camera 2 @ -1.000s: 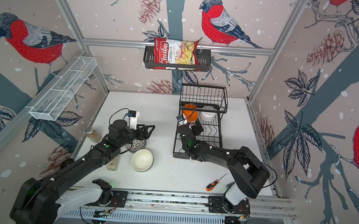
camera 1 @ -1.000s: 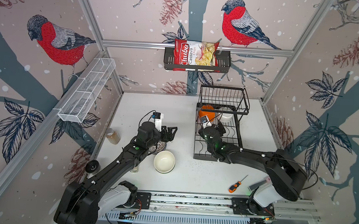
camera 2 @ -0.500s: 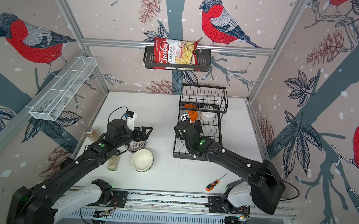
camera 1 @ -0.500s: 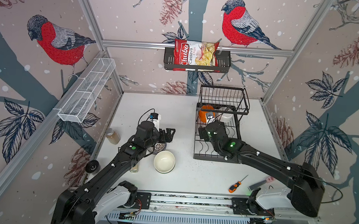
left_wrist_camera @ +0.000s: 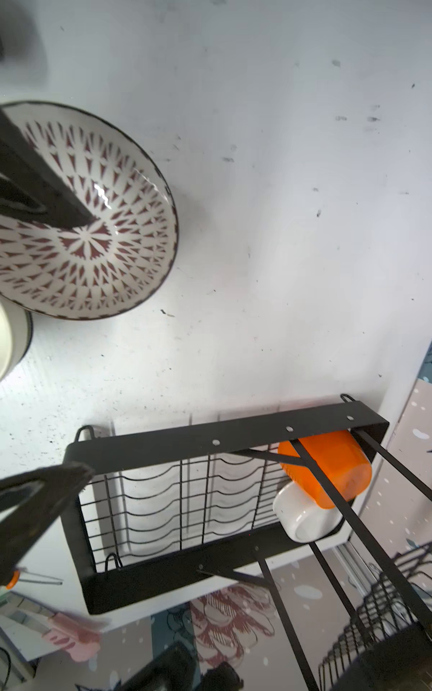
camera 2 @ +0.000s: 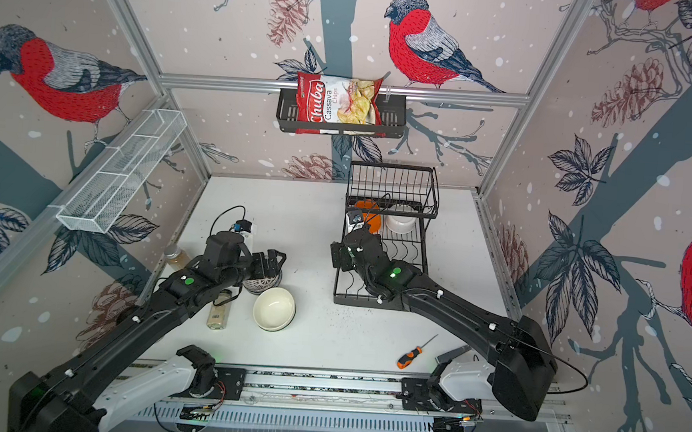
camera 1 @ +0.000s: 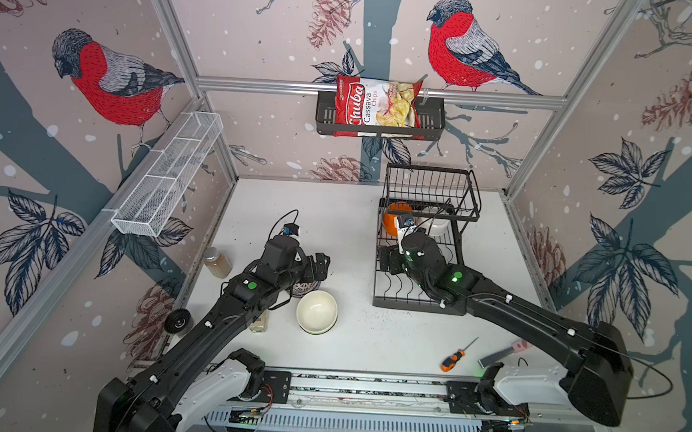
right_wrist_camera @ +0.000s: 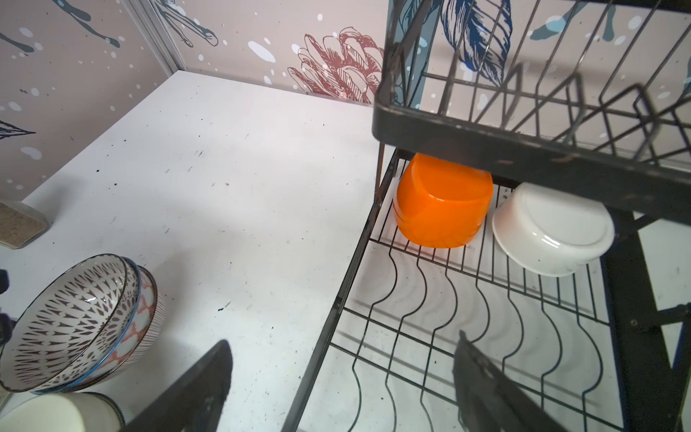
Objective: Load the bowls into the dish rack
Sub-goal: 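Draw the right gripper back while the left gripper moves over the cream-white bowl, then lower the left gripper and pinch the cream-white bowl's rim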
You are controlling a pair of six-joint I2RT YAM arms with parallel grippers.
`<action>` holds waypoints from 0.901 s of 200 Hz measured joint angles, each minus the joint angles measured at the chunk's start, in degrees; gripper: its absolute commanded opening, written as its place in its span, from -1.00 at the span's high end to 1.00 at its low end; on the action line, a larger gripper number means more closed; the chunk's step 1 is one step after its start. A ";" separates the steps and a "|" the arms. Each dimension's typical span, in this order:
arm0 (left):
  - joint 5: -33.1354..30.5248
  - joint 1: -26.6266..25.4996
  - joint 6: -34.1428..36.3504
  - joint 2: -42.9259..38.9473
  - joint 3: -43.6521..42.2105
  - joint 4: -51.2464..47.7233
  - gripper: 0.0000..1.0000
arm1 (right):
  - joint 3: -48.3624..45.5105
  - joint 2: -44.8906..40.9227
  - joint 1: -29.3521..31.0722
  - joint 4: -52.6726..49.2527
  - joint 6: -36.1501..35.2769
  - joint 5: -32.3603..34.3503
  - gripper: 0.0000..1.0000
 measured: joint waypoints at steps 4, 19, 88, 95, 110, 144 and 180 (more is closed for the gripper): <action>-0.42 -0.35 -0.33 -0.15 0.15 -0.68 -0.94 | 0.09 0.20 0.00 -0.09 0.00 -0.24 -0.81; -2.43 -1.77 -1.33 -0.74 0.74 -3.26 -0.94 | 0.57 0.94 0.00 -1.07 0.20 -1.20 -0.80; -8.52 -8.31 -8.79 -2.27 0.92 -13.55 -0.79 | 1.64 3.93 0.07 -2.12 0.37 -2.67 -0.77; -9.03 -8.83 -9.55 -2.21 0.92 -14.73 -0.77 | 1.64 4.26 0.07 -2.16 0.37 -2.67 -0.77; -9.68 -9.57 -10.84 -2.19 0.96 -17.09 -0.66 | 1.64 4.81 0.07 -2.21 0.35 -2.67 -0.77; -11.02 -9.92 -13.40 -2.80 0.96 -21.03 -0.48 | 1.62 5.18 0.07 -2.12 0.13 -2.64 -0.77; -10.64 -10.19 -15.23 -2.38 -0.66 -22.27 -0.30 | 1.49 5.35 -0.04 -1.81 -0.17 -2.64 -0.77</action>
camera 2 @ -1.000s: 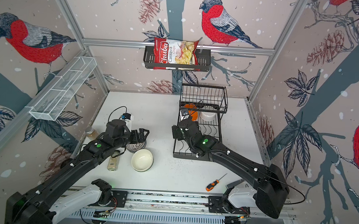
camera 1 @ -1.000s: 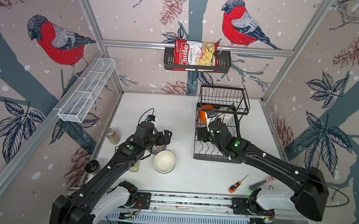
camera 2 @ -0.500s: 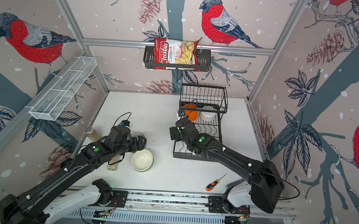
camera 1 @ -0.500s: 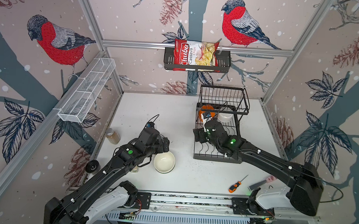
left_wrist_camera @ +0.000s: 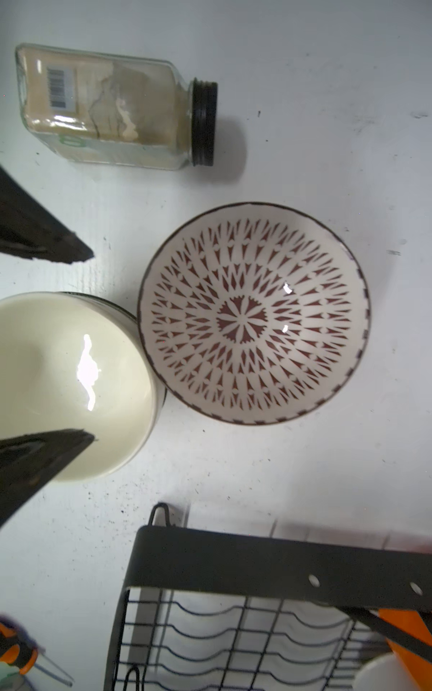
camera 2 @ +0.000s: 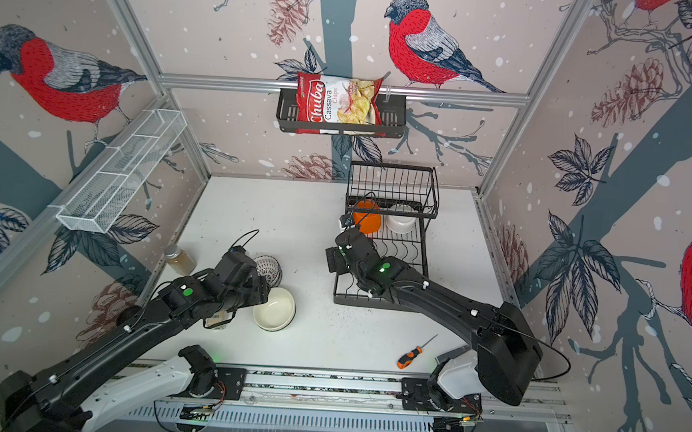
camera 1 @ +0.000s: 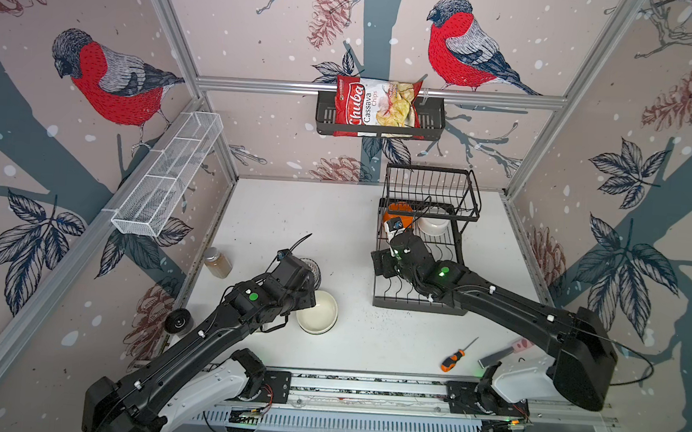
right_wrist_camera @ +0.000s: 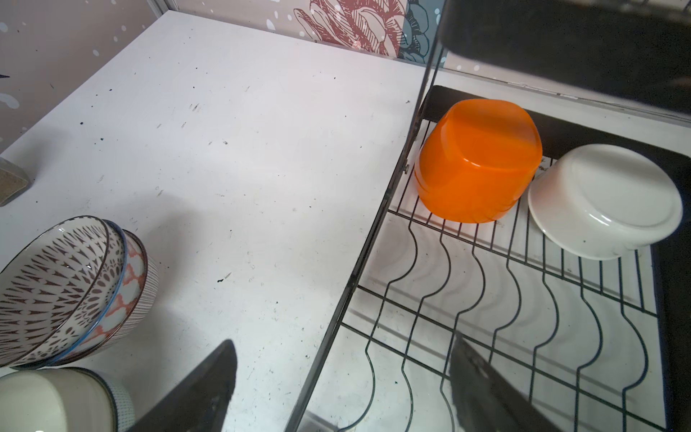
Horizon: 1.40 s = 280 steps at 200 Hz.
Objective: Load the bowls into the dish rack
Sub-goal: 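Lower the left gripper and pinch the cream-white bowl's rim, then lift the cream-white bowl toward the rack with the left gripper while the right approaches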
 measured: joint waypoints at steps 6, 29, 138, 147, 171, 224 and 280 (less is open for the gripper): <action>0.07 -0.02 -0.02 0.35 -0.31 -0.04 -0.29 | -0.02 0.07 -0.15 0.13 -0.07 0.00 -0.77; 0.11 -0.07 -0.48 1.38 -1.20 -0.13 -0.24 | -0.11 0.17 -0.66 0.66 -0.09 0.00 -0.77; 2.97 -0.31 -2.54 1.62 -6.60 2.84 0.14 | -1.75 0.35 -2.27 1.57 -0.11 -1.31 -0.76; 2.93 -0.33 -2.54 1.86 -6.73 3.13 0.18 | -1.88 0.35 -2.40 1.81 -0.11 -1.38 -0.76; 2.89 -0.37 -2.56 2.97 -7.08 3.19 0.29 | -2.29 0.35 -2.62 2.36 -0.11 -1.51 -0.76; 2.47 -0.37 -2.60 4.92 -7.06 3.52 0.52 | -3.61 -0.02 -3.41 2.86 -0.35 -2.16 -0.75; 2.27 -0.68 -3.02 5.97 -6.62 3.23 0.75 | -4.90 -0.74 -4.28 3.76 -1.36 -3.19 -0.75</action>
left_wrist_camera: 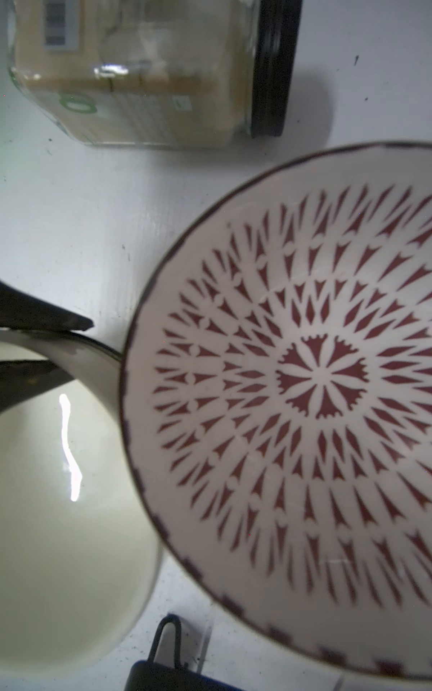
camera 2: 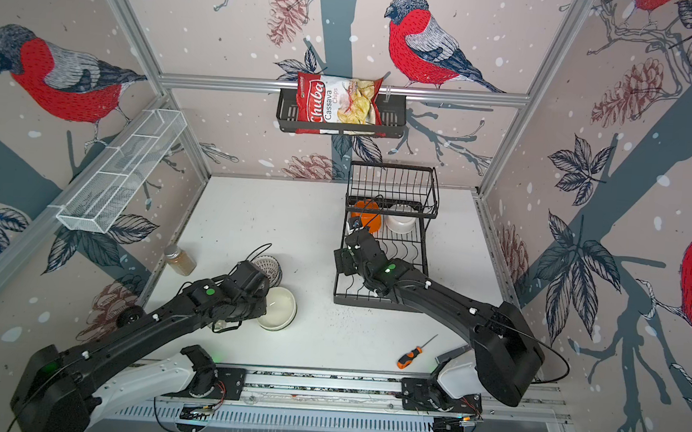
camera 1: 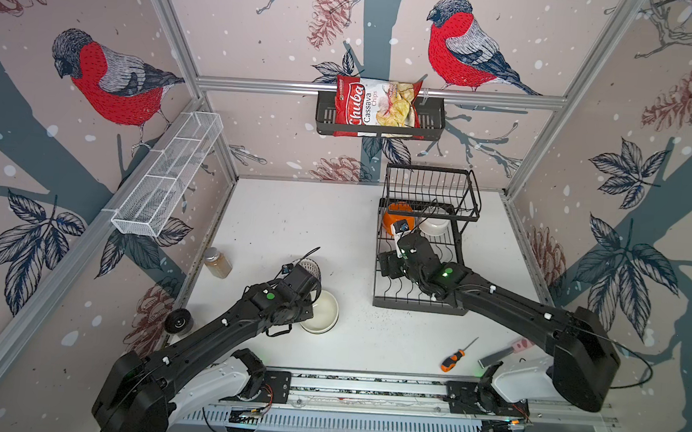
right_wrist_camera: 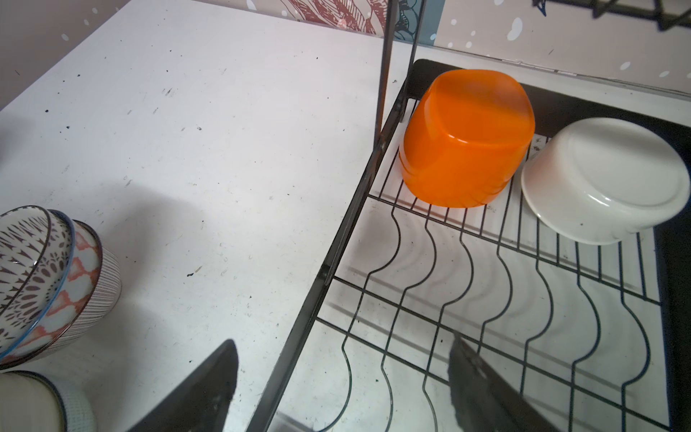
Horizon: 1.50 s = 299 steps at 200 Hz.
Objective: Load the bowls into the dish rack
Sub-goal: 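Lift the cream-white bowl toward the rack with the left gripper while the right approaches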
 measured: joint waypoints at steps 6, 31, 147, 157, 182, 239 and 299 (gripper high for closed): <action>0.15 -0.09 -0.09 0.07 0.04 0.09 0.78 | -0.17 -0.17 -0.11 0.13 0.00 -0.02 -0.75; -0.13 -0.07 -0.76 0.13 0.37 0.04 0.86 | -0.76 -0.61 -0.57 0.66 -0.02 -0.61 -0.75; -0.96 -2.12 -0.81 0.94 2.84 -0.02 1.00 | -2.40 -1.49 -1.75 1.92 0.00 -1.33 -0.75; -0.98 -2.58 -0.81 1.20 3.23 0.02 1.00 | -2.40 -1.49 -1.88 1.92 0.02 -1.70 -0.75; -1.36 -3.93 -0.76 1.95 4.66 0.11 1.00 | -2.40 -1.53 -2.25 1.92 0.02 -2.71 -0.75; -3.85 -6.71 1.14 4.11 10.10 0.09 1.00 | -0.83 -2.80 -2.93 1.07 0.07 -4.33 -0.75; -4.57 -7.32 3.78 5.31 12.24 1.88 1.00 | 1.38 -4.13 -2.97 -1.27 0.20 -6.75 -0.73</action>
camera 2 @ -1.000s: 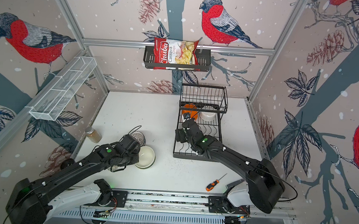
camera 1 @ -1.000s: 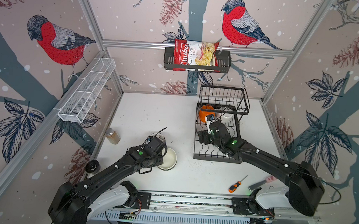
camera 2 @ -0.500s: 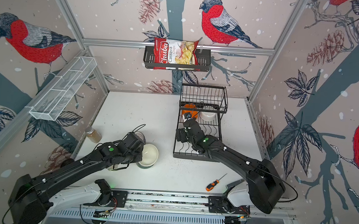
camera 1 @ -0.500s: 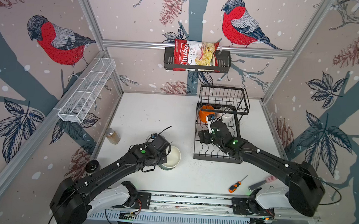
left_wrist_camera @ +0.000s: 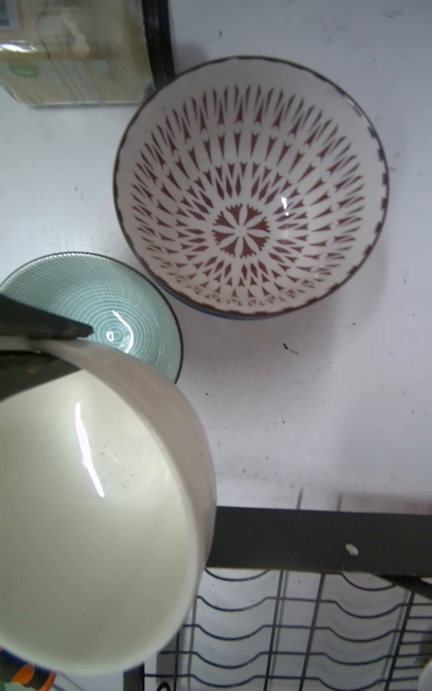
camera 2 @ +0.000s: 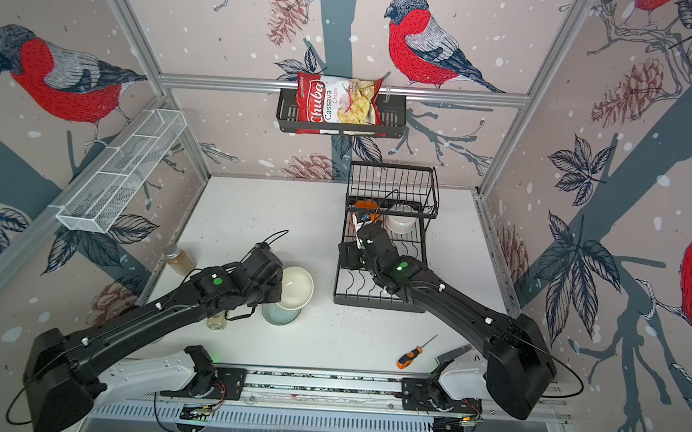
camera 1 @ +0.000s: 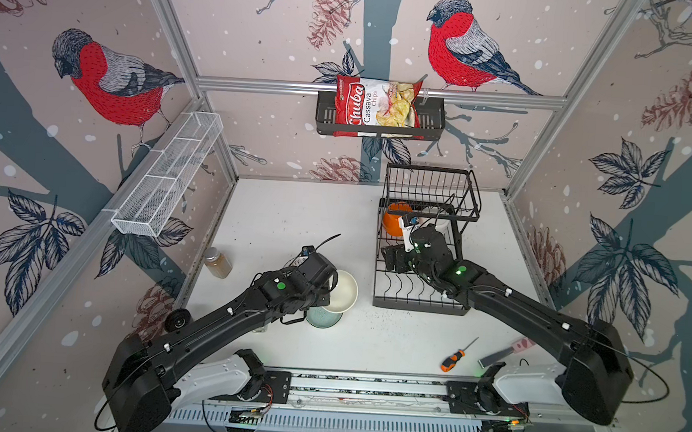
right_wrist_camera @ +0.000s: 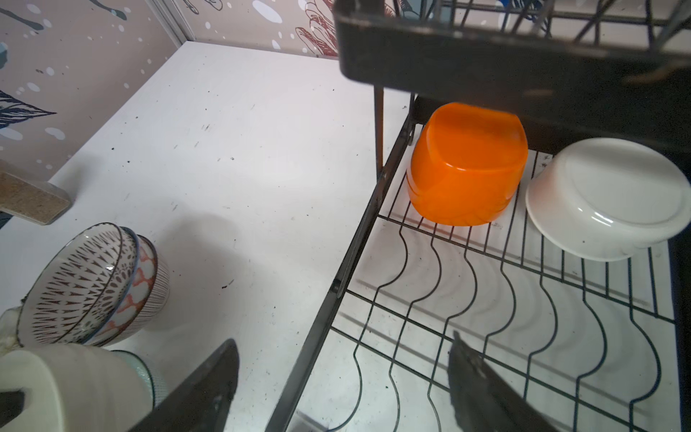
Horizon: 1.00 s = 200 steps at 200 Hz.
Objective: Load the bowls into the dish rack
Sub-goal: 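Lift the cream-white bowl toward the rack with the left gripper while the right approaches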
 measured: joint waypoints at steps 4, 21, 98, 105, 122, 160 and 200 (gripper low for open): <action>0.02 -0.11 -0.02 0.13 0.20 0.28 1.00 | 0.22 0.00 0.00 -0.20 0.00 -0.17 -0.73; -0.02 -0.42 0.57 1.03 1.05 1.62 1.00 | 0.98 0.00 -0.07 -1.29 0.00 -0.37 -0.73; 0.83 -0.61 6.43 10.25 7.93 9.33 1.00 | 4.17 -2.93 -0.07 -6.51 0.04 0.02 -0.70; 0.79 -0.61 6.78 11.21 8.35 9.94 1.00 | 4.17 -3.56 -0.07 -6.75 0.04 0.22 -0.70; 0.66 -0.61 7.91 13.66 9.25 11.15 1.00 | 4.17 -4.70 -0.11 -7.50 0.04 0.50 -0.69; 0.61 -0.61 10.73 19.37 13.55 14.40 1.00 | 5.49 -4.85 -0.11 -9.62 0.02 0.48 -0.69; 0.83 -0.61 12.39 25.73 18.23 17.20 1.00 | 5.84 -4.70 -0.11 -11.80 0.28 -0.44 -0.64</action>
